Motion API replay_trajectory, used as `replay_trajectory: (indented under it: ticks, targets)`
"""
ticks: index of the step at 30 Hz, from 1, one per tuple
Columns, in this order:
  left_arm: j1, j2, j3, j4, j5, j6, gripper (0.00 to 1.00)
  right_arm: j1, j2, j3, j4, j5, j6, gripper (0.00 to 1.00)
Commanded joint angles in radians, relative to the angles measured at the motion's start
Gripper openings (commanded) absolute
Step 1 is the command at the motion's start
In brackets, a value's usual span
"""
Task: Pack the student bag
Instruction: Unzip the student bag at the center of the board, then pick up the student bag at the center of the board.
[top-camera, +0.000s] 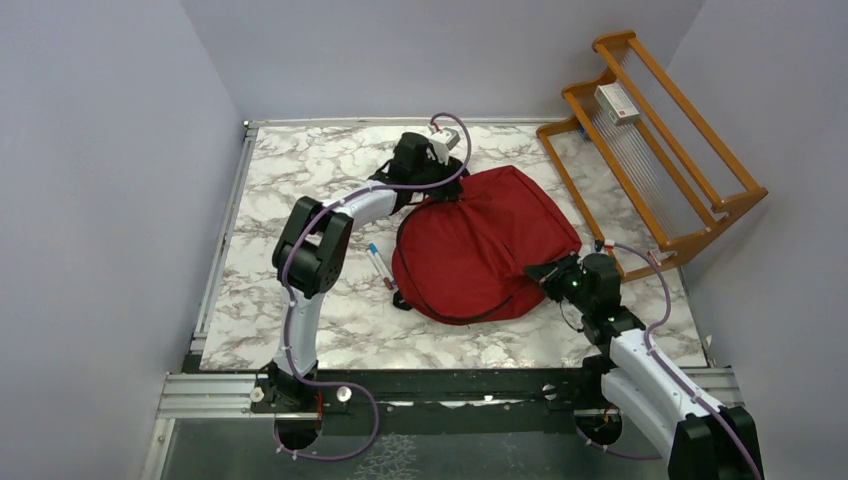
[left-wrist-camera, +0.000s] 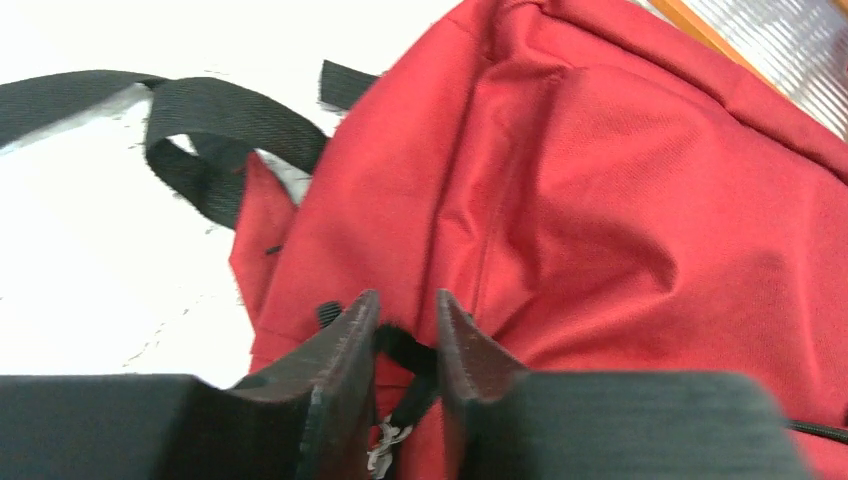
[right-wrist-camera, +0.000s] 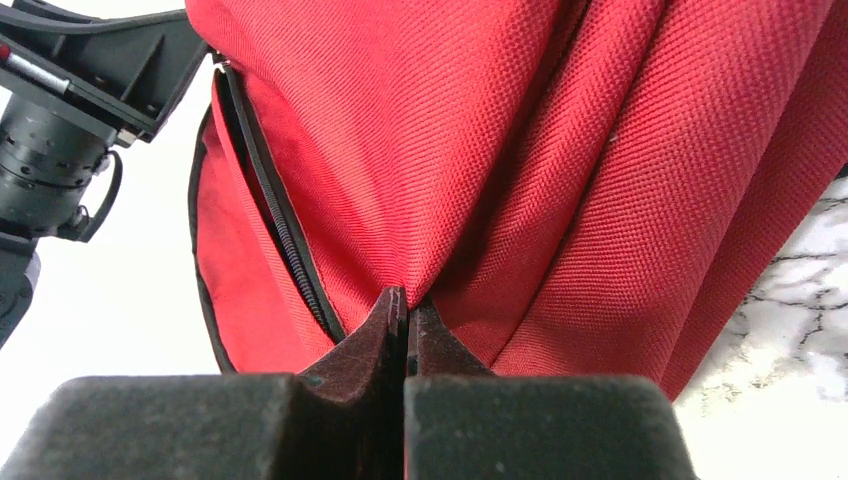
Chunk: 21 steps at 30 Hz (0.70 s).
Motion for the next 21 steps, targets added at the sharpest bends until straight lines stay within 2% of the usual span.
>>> replay_trajectory:
  ticks: [1,6,10,13,15,18,21]
  targets:
    - [0.039,-0.084,0.009,0.040,0.003,-0.046,0.35,0.001,-0.017,0.059,-0.080,-0.003,-0.110,0.08]
    - [0.039,-0.240,-0.075,-0.031,-0.085,-0.073,0.54,0.001,-0.013,0.182,-0.194,0.010,-0.236,0.26]
    - [0.039,-0.397,-0.187,-0.116,-0.238,-0.087,0.68,0.001,-0.005,0.265,-0.278,0.044,-0.326,0.40]
    - [0.039,-0.502,-0.282,-0.193,-0.361,-0.133,0.78,0.001,0.008,0.312,-0.317,0.068,-0.381,0.46]
    - [0.039,-0.565,-0.348,-0.239,-0.415,-0.171,0.92,0.001,0.020,0.334,-0.324,0.066,-0.423,0.50]
    - [0.039,-0.643,-0.442,-0.285,-0.454,-0.240,0.98,0.001,0.050,0.376,-0.332,0.048,-0.491,0.54]
    - [0.035,-0.707,-0.533,-0.305,-0.457,-0.318,0.99,0.001,0.083,0.418,-0.338,0.027,-0.538,0.56]
